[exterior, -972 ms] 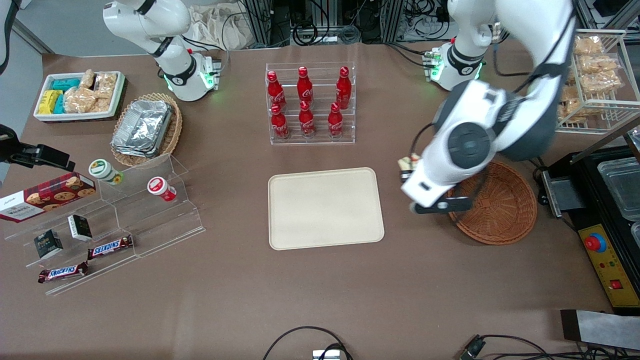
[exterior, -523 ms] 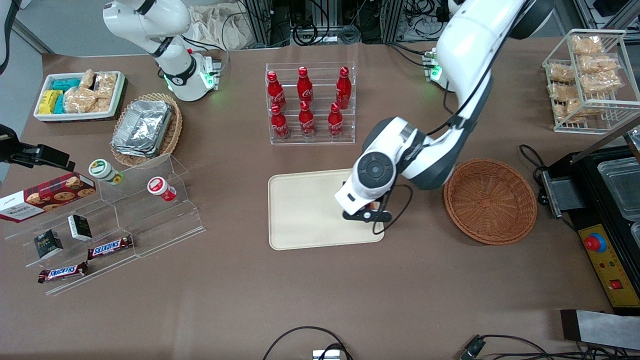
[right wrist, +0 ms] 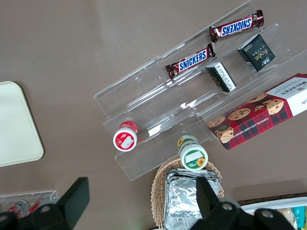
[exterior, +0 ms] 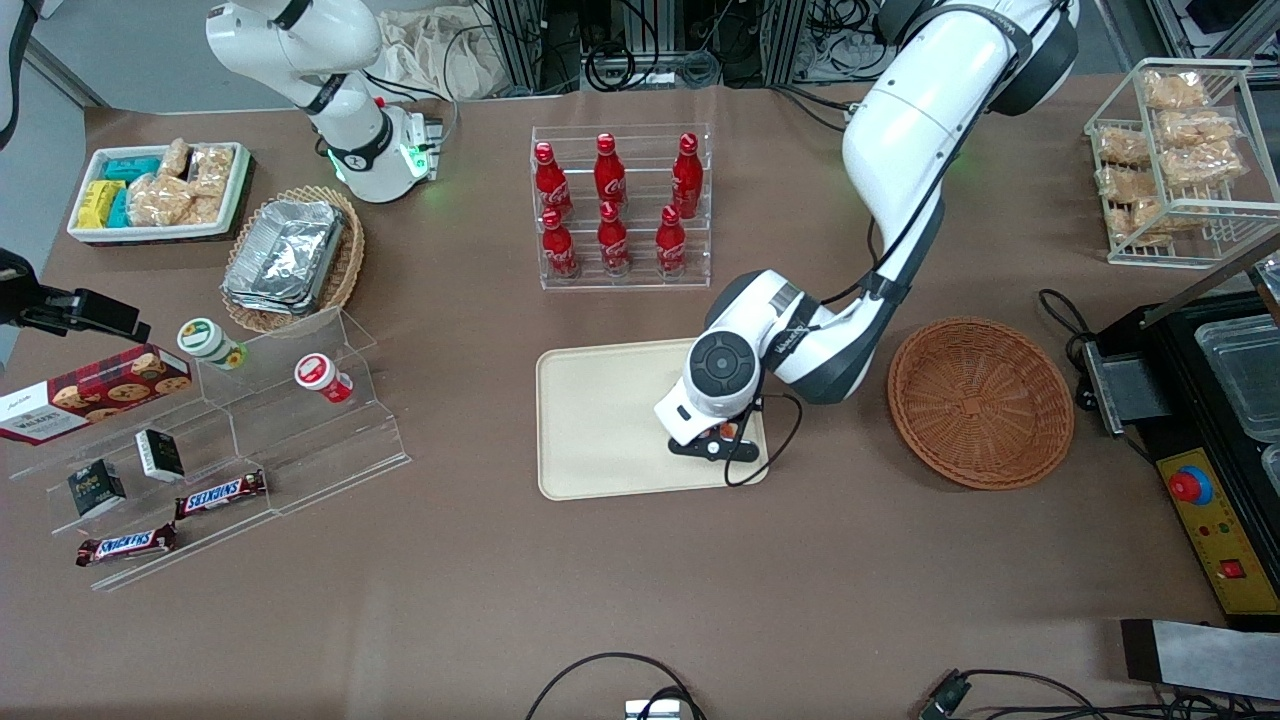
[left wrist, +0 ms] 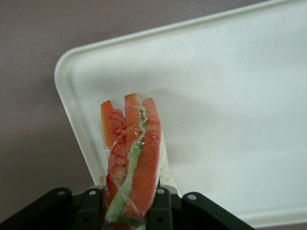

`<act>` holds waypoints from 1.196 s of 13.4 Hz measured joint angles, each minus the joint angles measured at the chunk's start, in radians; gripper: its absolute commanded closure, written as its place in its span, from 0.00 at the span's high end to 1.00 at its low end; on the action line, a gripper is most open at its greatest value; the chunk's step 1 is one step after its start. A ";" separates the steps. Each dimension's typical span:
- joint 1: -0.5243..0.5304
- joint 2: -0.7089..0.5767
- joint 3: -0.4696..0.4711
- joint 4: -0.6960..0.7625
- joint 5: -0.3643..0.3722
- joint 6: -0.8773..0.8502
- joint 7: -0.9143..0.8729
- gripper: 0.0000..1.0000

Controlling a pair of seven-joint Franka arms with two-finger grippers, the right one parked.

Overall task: Place sandwich from basket to tray
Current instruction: 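Lower the sandwich onto the tray and open the left gripper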

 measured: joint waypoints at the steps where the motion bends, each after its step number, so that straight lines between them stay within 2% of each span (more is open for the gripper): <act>1: 0.002 0.012 0.004 0.000 0.014 0.022 0.009 0.00; 2: 0.004 0.024 0.006 0.001 0.020 0.044 0.032 0.13; 3: 0.006 0.031 0.007 0.002 0.020 0.058 0.052 0.36; 4: 0.007 0.033 0.007 0.005 0.020 0.060 0.059 0.96; 5: 0.009 0.033 0.008 0.012 0.020 0.060 0.062 1.00; 8: 0.038 0.017 0.008 0.037 0.020 0.021 0.070 1.00; 11: 0.045 -0.058 0.005 0.041 0.020 -0.088 0.071 1.00; 16: 0.069 -0.245 0.005 -0.114 0.020 -0.118 0.071 1.00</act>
